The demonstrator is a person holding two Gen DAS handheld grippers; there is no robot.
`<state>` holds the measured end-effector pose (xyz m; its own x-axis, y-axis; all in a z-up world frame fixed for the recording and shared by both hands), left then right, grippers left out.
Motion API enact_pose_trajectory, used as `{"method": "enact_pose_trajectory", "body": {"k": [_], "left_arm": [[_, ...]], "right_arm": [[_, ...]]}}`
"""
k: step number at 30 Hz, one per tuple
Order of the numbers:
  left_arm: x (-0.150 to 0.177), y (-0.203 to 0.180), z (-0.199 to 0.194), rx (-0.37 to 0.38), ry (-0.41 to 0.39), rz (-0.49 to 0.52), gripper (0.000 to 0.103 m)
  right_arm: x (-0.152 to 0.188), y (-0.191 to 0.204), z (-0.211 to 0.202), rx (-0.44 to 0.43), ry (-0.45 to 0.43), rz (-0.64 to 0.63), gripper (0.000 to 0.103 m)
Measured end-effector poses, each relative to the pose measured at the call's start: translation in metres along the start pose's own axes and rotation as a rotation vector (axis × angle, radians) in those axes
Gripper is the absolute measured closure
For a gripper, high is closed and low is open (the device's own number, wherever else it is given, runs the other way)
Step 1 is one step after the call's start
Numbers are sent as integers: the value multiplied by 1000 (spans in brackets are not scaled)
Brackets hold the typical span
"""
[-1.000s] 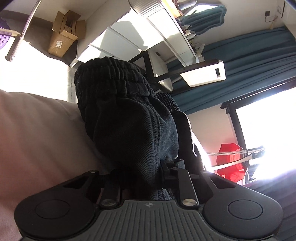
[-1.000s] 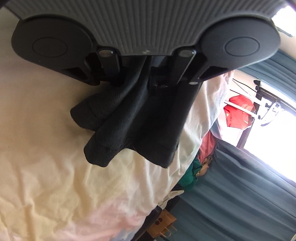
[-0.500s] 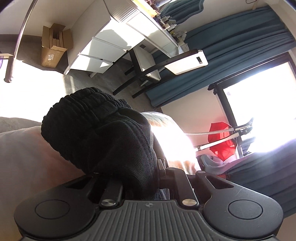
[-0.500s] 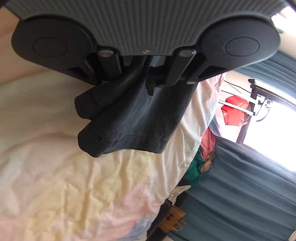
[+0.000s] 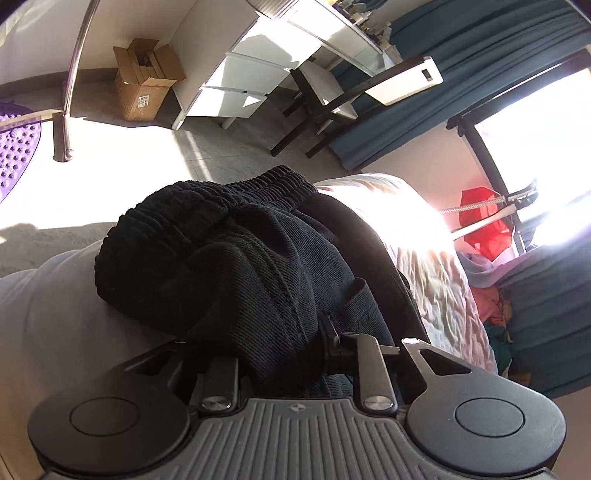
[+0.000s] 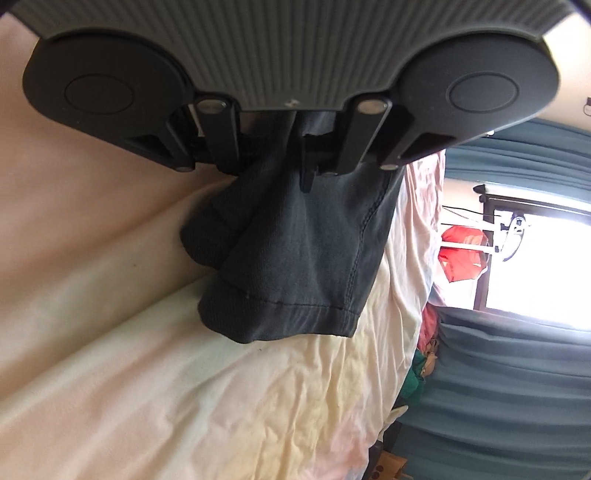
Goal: Fold clothes
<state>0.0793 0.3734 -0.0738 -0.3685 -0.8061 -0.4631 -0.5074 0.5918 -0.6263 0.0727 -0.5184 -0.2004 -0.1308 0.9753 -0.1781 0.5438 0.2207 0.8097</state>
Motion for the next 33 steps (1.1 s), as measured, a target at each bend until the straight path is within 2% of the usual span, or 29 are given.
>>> {"method": "enact_pose_trajectory", "body": {"k": [3, 6, 9, 11, 13, 16, 20, 22, 24, 28, 33], "left_arm": [[14, -11, -14, -50, 30, 176, 46], [36, -36, -39, -68, 25, 431, 30], [71, -66, -63, -81, 5, 719, 26], [98, -86, -78, -78, -24, 892, 25], [127, -109, -93, -46, -47, 1026, 23], [168, -145, -98, 66, -56, 1119, 23], [231, -191, -74, 211, -35, 1214, 23], [276, -207, -42, 261, 38, 1325, 23], [316, -214, -11, 266, 90, 1428, 30], [363, -216, 30, 265, 70, 1541, 30], [383, -206, 51, 291, -11, 1551, 33]], "right_arm": [[4, -9, -20, 34, -70, 82, 61], [10, -6, -37, 23, -108, 129, 58], [9, 3, -62, -22, -208, 131, 58], [5, 8, -73, -123, -249, 146, 58], [3, 12, -71, -207, -222, 175, 58], [3, 20, -60, -277, -129, 200, 58], [15, 24, -45, -186, -51, 170, 58], [19, 21, -40, -157, -23, 179, 58], [22, 15, -35, -144, 10, 206, 58], [22, 5, -28, -111, 32, 231, 58], [17, 1, -11, -92, 50, 201, 58]]}}
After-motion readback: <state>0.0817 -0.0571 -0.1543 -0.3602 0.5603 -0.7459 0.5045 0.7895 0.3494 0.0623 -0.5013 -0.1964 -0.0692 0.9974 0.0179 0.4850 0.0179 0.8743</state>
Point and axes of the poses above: each gripper's, at about its wrist camera, not at the fingertips, and z roughly the way its jaws point, y to its left, x to its underside, the point moved 6 cm from there along z, roughly the way its jaws point, and after that the axes turned 7 degrees about -y, right-handed, at the moved point
